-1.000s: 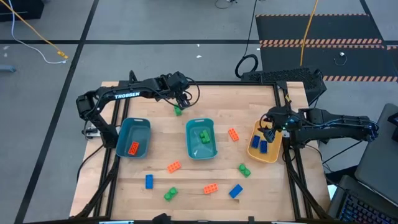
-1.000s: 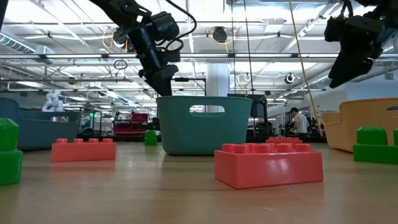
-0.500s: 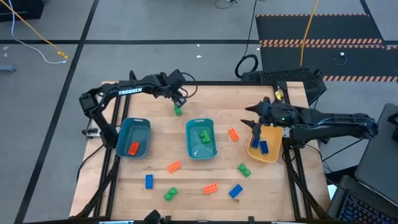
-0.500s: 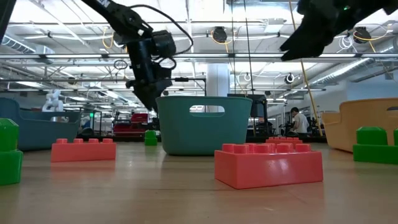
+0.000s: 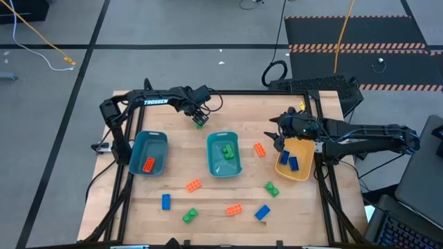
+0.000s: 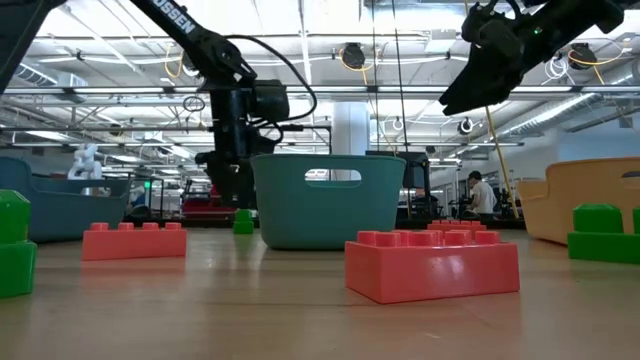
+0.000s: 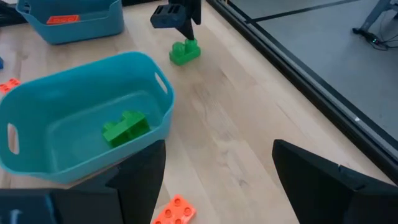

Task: Sort & place blocks by color
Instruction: Put the green game piece into the light blue bin, then put the orange game piece into the dark blue bin, then put the blue game piece into the yellow bin

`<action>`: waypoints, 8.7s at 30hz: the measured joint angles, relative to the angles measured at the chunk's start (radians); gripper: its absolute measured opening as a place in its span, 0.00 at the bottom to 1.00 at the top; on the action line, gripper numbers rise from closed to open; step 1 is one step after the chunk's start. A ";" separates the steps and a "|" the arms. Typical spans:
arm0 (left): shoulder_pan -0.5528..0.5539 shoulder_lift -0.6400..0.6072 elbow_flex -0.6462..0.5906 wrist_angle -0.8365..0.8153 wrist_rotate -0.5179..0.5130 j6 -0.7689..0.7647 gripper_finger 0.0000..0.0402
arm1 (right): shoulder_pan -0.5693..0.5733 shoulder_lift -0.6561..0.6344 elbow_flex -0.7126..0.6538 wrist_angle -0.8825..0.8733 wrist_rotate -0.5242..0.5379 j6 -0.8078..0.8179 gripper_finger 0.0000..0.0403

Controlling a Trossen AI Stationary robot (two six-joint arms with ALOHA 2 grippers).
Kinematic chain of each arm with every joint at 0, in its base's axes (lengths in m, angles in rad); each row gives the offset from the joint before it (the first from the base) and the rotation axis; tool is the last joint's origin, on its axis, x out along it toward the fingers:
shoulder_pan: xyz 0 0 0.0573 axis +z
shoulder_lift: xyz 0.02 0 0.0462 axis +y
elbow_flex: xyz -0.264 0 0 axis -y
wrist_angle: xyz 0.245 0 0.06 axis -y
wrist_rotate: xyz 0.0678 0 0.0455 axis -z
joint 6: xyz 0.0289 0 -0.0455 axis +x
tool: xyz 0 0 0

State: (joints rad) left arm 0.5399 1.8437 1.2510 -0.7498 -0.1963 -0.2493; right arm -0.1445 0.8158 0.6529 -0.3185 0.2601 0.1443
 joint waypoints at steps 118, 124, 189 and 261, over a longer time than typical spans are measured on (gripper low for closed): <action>-0.444 -0.046 0.382 -0.421 -0.209 0.984 0.16 | 0.002 -0.004 0.000 -0.116 -0.028 -0.026 0.72; -0.584 -0.047 0.426 -0.306 -0.159 0.889 0.16 | 0.002 -0.004 0.000 -0.112 -0.027 -0.033 0.72; -0.877 -0.045 -0.016 -0.094 0.221 -0.446 0.63 | 0.002 -0.004 -0.001 -0.032 -0.107 0.049 0.72; -0.699 -0.439 -0.165 0.212 -0.547 0.179 0.78 | 0.069 0.104 0.020 0.355 -0.119 -0.132 0.72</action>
State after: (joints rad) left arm -0.1593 1.4044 1.0859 -0.5376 -0.7429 -0.0699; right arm -0.0753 0.9197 0.6730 0.0361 0.1412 0.0121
